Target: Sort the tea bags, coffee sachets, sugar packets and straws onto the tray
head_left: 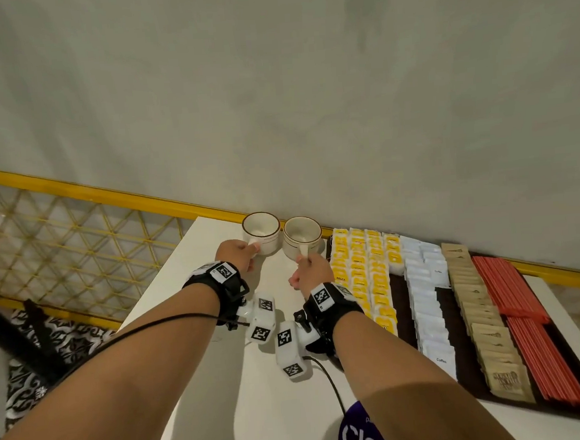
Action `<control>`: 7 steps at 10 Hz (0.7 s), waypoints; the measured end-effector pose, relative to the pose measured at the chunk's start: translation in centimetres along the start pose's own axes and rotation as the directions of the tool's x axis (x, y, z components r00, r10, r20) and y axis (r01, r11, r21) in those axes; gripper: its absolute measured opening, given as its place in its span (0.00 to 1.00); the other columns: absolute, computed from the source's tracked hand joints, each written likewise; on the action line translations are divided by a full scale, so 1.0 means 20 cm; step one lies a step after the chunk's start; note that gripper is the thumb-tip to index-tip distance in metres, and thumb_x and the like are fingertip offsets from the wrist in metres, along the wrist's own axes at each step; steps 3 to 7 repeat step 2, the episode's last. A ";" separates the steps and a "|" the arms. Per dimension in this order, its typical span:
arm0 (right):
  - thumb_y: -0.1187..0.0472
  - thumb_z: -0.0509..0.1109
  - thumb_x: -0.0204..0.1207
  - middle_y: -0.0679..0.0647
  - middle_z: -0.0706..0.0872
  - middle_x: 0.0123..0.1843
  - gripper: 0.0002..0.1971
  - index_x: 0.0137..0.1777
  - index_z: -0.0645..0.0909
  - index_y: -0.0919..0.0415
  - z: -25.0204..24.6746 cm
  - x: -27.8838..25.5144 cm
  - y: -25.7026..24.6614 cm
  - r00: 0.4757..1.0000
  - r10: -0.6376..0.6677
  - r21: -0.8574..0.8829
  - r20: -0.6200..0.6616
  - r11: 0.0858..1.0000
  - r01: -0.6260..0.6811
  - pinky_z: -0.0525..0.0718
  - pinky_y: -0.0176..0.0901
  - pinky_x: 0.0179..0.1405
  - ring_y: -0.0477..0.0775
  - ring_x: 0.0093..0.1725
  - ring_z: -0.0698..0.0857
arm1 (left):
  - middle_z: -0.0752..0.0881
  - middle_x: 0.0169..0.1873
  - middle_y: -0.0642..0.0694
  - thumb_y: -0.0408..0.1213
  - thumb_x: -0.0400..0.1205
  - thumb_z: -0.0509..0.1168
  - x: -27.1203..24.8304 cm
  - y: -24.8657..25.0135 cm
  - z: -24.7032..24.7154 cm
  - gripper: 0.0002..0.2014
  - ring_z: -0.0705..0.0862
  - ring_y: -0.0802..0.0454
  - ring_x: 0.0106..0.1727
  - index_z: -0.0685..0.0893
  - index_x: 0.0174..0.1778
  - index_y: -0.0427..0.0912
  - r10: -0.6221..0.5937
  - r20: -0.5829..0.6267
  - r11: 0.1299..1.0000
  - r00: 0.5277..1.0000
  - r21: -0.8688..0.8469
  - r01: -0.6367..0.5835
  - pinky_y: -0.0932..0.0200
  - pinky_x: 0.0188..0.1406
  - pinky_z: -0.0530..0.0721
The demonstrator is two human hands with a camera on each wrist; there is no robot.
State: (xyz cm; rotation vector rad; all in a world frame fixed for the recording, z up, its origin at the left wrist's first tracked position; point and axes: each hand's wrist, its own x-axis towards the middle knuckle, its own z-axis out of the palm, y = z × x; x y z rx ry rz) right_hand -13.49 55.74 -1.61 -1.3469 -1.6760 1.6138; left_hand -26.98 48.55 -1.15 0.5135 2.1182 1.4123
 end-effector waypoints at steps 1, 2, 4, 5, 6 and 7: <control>0.63 0.64 0.82 0.60 0.81 0.38 0.07 0.54 0.68 0.55 -0.02 -0.04 -0.03 0.999 -0.022 0.045 0.037 0.999 0.021 0.82 0.41 0.31 0.56 0.31 0.82 | 0.82 0.37 0.38 0.39 0.81 0.68 -0.04 0.01 -0.04 0.09 0.79 0.48 0.32 0.84 0.43 0.35 0.010 -0.013 1.000 1.000 -0.027 -0.011 0.49 0.47 0.87; 0.67 0.64 0.82 0.60 0.80 0.30 0.10 0.57 0.67 0.55 -0.12 -0.19 0.00 0.995 -0.076 0.151 0.062 0.986 0.066 0.77 0.40 0.24 0.53 0.23 0.81 | 0.80 0.54 0.36 0.38 0.81 0.68 -0.10 -0.02 -0.15 0.15 0.80 0.43 0.41 0.81 0.62 0.37 0.029 -0.080 0.996 0.996 -0.078 -0.035 0.58 0.31 0.83; 0.67 0.64 0.82 0.60 0.80 0.30 0.10 0.57 0.67 0.55 -0.12 -0.19 0.00 0.995 -0.076 0.151 0.062 0.986 0.066 0.77 0.40 0.24 0.53 0.23 0.81 | 0.80 0.54 0.36 0.38 0.81 0.68 -0.10 -0.02 -0.15 0.15 0.80 0.43 0.41 0.81 0.62 0.37 0.029 -0.080 0.996 0.996 -0.078 -0.035 0.58 0.31 0.83; 0.67 0.64 0.82 0.60 0.80 0.30 0.10 0.57 0.67 0.55 -0.12 -0.19 0.00 0.995 -0.076 0.151 0.062 0.986 0.066 0.77 0.40 0.24 0.53 0.23 0.81 | 0.80 0.54 0.36 0.38 0.81 0.68 -0.10 -0.02 -0.15 0.15 0.80 0.43 0.41 0.81 0.62 0.37 0.029 -0.080 0.996 0.996 -0.078 -0.035 0.58 0.31 0.83; 0.67 0.64 0.82 0.60 0.80 0.30 0.10 0.57 0.67 0.55 -0.12 -0.19 0.00 0.995 -0.076 0.151 0.062 0.986 0.066 0.77 0.40 0.24 0.53 0.23 0.81 | 0.80 0.54 0.36 0.38 0.81 0.68 -0.10 -0.02 -0.15 0.15 0.80 0.43 0.41 0.81 0.62 0.37 0.029 -0.080 0.996 0.996 -0.078 -0.035 0.58 0.31 0.83; 0.67 0.64 0.82 0.60 0.80 0.30 0.10 0.57 0.67 0.55 -0.12 -0.19 0.00 0.995 -0.076 0.151 0.062 0.986 0.066 0.77 0.40 0.24 0.53 0.23 0.81 | 0.80 0.54 0.36 0.38 0.81 0.68 -0.10 -0.02 -0.15 0.15 0.80 0.43 0.41 0.81 0.62 0.37 0.029 -0.080 0.996 0.996 -0.078 -0.035 0.58 0.31 0.83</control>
